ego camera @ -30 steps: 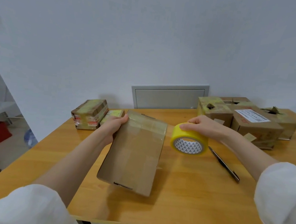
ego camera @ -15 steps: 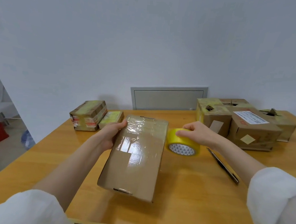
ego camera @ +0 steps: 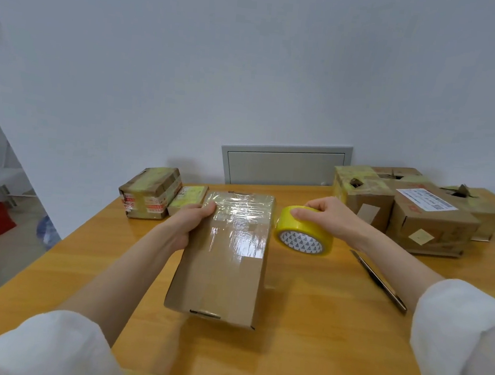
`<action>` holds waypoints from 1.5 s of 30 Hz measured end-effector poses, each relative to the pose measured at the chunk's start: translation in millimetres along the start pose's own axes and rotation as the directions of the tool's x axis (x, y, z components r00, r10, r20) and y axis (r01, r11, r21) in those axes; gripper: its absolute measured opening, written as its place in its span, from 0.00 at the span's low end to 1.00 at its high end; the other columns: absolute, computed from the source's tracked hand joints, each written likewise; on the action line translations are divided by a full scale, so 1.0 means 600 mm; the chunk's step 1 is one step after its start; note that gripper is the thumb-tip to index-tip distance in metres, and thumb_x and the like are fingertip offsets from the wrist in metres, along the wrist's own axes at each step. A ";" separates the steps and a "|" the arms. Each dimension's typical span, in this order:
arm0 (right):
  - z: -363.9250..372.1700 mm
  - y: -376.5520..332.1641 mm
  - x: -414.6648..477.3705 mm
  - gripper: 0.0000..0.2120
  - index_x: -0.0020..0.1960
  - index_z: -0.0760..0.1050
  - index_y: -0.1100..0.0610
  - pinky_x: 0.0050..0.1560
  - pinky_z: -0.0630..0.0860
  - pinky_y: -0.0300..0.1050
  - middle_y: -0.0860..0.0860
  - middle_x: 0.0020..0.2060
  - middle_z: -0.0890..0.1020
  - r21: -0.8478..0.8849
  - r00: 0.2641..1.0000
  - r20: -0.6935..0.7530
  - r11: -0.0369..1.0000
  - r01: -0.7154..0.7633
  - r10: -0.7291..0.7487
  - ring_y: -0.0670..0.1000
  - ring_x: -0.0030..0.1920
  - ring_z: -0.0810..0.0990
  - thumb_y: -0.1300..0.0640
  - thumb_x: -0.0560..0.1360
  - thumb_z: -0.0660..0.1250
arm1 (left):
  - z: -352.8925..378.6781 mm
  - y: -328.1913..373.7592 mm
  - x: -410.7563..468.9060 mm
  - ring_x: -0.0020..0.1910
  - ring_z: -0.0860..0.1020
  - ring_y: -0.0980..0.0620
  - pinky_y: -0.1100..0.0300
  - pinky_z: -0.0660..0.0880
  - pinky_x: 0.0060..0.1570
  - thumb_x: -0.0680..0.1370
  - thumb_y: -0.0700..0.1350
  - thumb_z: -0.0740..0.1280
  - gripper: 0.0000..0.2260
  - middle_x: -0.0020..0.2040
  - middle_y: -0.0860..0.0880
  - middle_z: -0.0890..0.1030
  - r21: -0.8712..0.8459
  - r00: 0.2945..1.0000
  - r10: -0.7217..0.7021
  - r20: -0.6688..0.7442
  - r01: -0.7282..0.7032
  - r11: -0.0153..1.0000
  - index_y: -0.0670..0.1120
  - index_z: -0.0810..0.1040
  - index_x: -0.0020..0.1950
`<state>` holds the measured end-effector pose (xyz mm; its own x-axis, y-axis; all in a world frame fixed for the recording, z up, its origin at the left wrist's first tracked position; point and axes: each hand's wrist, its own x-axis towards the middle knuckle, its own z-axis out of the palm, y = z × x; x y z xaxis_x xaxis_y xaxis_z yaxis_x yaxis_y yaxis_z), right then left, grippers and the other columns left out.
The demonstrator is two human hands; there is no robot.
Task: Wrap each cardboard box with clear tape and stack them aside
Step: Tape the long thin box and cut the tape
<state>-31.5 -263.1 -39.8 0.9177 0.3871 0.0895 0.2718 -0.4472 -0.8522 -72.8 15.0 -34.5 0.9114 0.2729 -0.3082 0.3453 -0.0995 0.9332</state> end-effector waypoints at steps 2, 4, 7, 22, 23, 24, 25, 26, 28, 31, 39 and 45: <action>-0.007 0.008 -0.005 0.18 0.52 0.81 0.57 0.47 0.76 0.40 0.52 0.47 0.83 0.028 0.999 0.044 0.999 -0.023 0.021 0.50 0.47 0.82 0.43 0.74 0.67 | -0.005 -0.004 0.004 0.55 0.79 0.41 0.45 0.76 0.57 0.78 0.53 0.67 0.19 0.54 0.41 0.81 -0.005 1.000 0.001 -0.025 -0.001 1.000 0.42 0.74 0.62; -0.007 0.016 -0.010 0.17 0.54 0.81 0.58 0.52 0.73 0.43 0.54 0.51 0.83 0.039 0.994 0.096 0.998 -0.047 0.043 0.51 0.52 0.80 0.45 0.75 0.67 | -0.008 -0.010 0.010 0.55 0.79 0.41 0.45 0.75 0.59 0.78 0.52 0.67 0.17 0.54 0.40 0.81 -0.003 0.999 0.003 -0.050 -0.003 1.000 0.42 0.75 0.61; -0.006 0.025 -0.010 0.18 0.52 0.81 0.62 0.54 0.74 0.48 0.59 0.49 0.83 0.018 0.997 0.072 0.999 -0.035 0.034 0.55 0.49 0.81 0.47 0.76 0.66 | -0.011 -0.014 0.014 0.51 0.79 0.43 0.47 0.73 0.59 0.79 0.51 0.66 0.15 0.48 0.42 0.81 -0.008 0.998 0.025 -0.053 -0.026 1.000 0.42 0.76 0.59; 0.021 0.017 -0.003 0.22 0.53 0.82 0.56 0.52 0.80 0.47 0.52 0.48 0.84 -0.113 0.994 0.093 0.993 -0.047 0.058 0.50 0.46 0.83 0.38 0.72 0.68 | -0.011 -0.014 0.006 0.48 0.81 0.45 0.50 0.77 0.48 0.78 0.54 0.65 0.16 0.48 0.43 0.83 -0.142 0.986 -0.052 0.158 0.074 0.987 0.43 0.78 0.56; 0.027 0.010 -0.002 0.27 0.56 0.81 0.57 0.55 0.79 0.47 0.52 0.51 0.84 -0.091 0.994 0.094 0.995 -0.042 0.051 0.50 0.49 0.83 0.35 0.70 0.67 | -0.005 -0.013 0.004 0.47 0.81 0.45 0.50 0.77 0.48 0.78 0.55 0.65 0.17 0.47 0.43 0.84 -0.128 0.979 -0.075 0.189 0.100 0.987 0.42 0.78 0.56; 0.033 0.003 -0.002 0.32 0.58 0.81 0.58 0.58 0.77 0.49 0.52 0.56 0.83 -0.075 0.995 0.091 0.997 -0.032 0.039 0.50 0.53 0.82 0.33 0.67 0.65 | 0.000 -0.012 0.003 0.47 0.81 0.45 0.50 0.77 0.49 0.78 0.56 0.64 0.18 0.47 0.43 0.83 -0.098 0.975 -0.091 0.204 0.113 0.989 0.42 0.78 0.56; 0.037 -0.004 -0.002 0.36 0.60 0.80 0.58 0.61 0.76 0.49 0.52 0.59 0.81 -0.056 0.996 0.087 0.998 -0.026 0.031 0.51 0.57 0.80 0.31 0.65 0.64 | 0.006 -0.010 0.002 0.47 0.81 0.45 0.50 0.77 0.50 0.78 0.57 0.64 0.19 0.47 0.44 0.83 -0.055 0.973 -0.101 0.207 0.115 0.992 0.42 0.77 0.57; 0.040 -0.009 -0.002 0.36 0.60 0.79 0.59 0.61 0.75 0.48 0.53 0.61 0.79 -0.028 0.997 0.074 0.999 -0.019 0.021 0.51 0.59 0.78 0.31 0.66 0.64 | 0.012 -0.009 0.000 0.49 0.81 0.45 0.51 0.76 0.51 0.79 0.57 0.63 0.19 0.49 0.44 0.82 -0.008 0.973 -0.106 0.206 0.110 0.994 0.42 0.77 0.59; 0.045 -0.020 -0.001 0.29 0.57 0.79 0.60 0.53 0.77 0.41 0.53 0.60 0.79 -0.003 0.999 0.035 1.000 0.001 0.000 0.50 0.55 0.79 0.36 0.72 0.65 | 0.028 -0.003 -0.004 0.54 0.79 0.47 0.51 0.75 0.55 0.80 0.55 0.60 0.20 0.56 0.45 0.80 0.125 0.971 -0.056 0.231 0.028 0.992 0.43 0.73 0.66; 0.051 -0.037 0.007 0.28 0.55 0.79 0.64 0.50 0.77 0.47 0.52 0.52 0.81 -0.047 0.999 -0.040 0.999 -0.005 0.004 0.52 0.50 0.81 0.39 0.74 0.65 | 0.063 0.018 -0.023 0.51 0.79 0.50 0.56 0.77 0.47 0.81 0.52 0.60 0.19 0.54 0.46 0.80 0.287 0.957 0.063 0.284 -0.148 0.946 0.45 0.71 0.69; 0.040 -0.056 0.030 0.29 0.42 0.80 0.59 0.45 0.80 0.49 0.51 0.37 0.83 -0.228 0.989 -0.138 0.969 -0.093 0.062 0.51 0.39 0.82 0.30 0.69 0.65 | 0.072 0.115 -0.070 0.53 0.78 0.52 0.59 0.77 0.52 0.78 0.58 0.62 0.19 0.55 0.50 0.79 0.498 0.911 0.146 0.386 -0.338 0.799 0.48 0.70 0.64; 0.052 -0.059 0.043 0.31 0.41 0.79 0.60 0.38 0.76 0.48 0.52 0.36 0.82 -0.275 0.983 -0.144 0.949 -0.154 0.117 0.52 0.36 0.81 0.30 0.69 0.65 | 0.089 0.132 -0.072 0.68 0.69 0.45 0.53 0.68 0.64 0.78 0.46 0.67 0.32 0.73 0.44 0.66 0.771 0.909 0.237 0.343 -0.417 0.482 0.48 0.55 0.78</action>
<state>-26.5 -211.9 -23.5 0.9753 0.2117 0.0622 0.1966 -0.7053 -0.6811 -73.1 -55.7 42.8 0.9870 -0.1042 -0.1221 -0.0410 -0.8991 0.4359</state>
